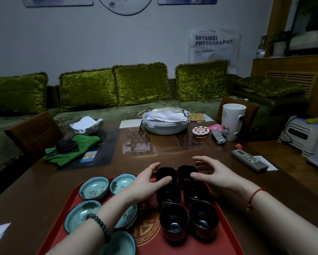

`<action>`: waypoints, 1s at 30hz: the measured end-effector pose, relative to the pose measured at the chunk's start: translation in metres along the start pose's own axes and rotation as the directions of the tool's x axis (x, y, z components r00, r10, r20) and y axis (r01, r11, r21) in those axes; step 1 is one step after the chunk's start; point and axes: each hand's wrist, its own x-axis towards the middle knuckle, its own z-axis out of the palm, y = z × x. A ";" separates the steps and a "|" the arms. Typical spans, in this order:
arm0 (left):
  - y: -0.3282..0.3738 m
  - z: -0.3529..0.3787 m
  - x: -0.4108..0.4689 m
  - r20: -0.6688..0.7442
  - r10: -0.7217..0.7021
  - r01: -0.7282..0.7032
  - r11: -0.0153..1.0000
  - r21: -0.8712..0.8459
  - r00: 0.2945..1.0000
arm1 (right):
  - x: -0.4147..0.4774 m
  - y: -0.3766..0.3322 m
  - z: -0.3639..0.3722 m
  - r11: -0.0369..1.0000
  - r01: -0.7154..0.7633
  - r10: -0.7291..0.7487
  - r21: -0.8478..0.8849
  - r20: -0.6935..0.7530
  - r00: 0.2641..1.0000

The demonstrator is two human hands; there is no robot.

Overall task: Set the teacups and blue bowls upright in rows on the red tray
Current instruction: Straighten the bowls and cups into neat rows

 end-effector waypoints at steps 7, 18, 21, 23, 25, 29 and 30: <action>-0.009 -0.009 -0.046 -0.079 0.066 -0.062 0.997 0.053 0.995 | -0.056 0.011 -0.003 0.992 0.109 -0.106 0.057 -0.057 0.993; -0.013 0.013 -0.051 -0.091 0.117 -0.119 0.993 -0.016 0.989 | -0.062 0.015 0.016 0.992 0.111 -0.114 -0.059 -0.051 0.992; -0.014 0.014 -0.050 -0.095 0.124 -0.124 0.992 0.001 0.988 | -0.061 0.017 0.016 0.991 0.111 -0.115 -0.073 -0.048 0.992; -0.012 0.013 -0.050 -0.092 0.118 -0.118 0.993 0.012 0.989 | -0.061 0.017 0.015 0.992 0.106 -0.108 -0.065 -0.040 0.993; -0.009 0.012 -0.053 -0.111 0.129 -0.123 0.991 0.062 0.985 | -0.061 0.016 0.014 0.993 0.102 -0.104 -0.053 -0.031 0.994; 0.003 0.010 -0.070 -0.195 0.176 -0.139 0.972 0.190 0.965 | -0.073 0.006 0.009 0.991 0.131 -0.127 0.029 -0.107 0.986; 0.006 0.010 -0.076 -0.199 0.174 -0.127 0.966 0.226 0.965 | -0.079 0.003 0.009 0.989 0.138 -0.132 0.044 -0.119 0.984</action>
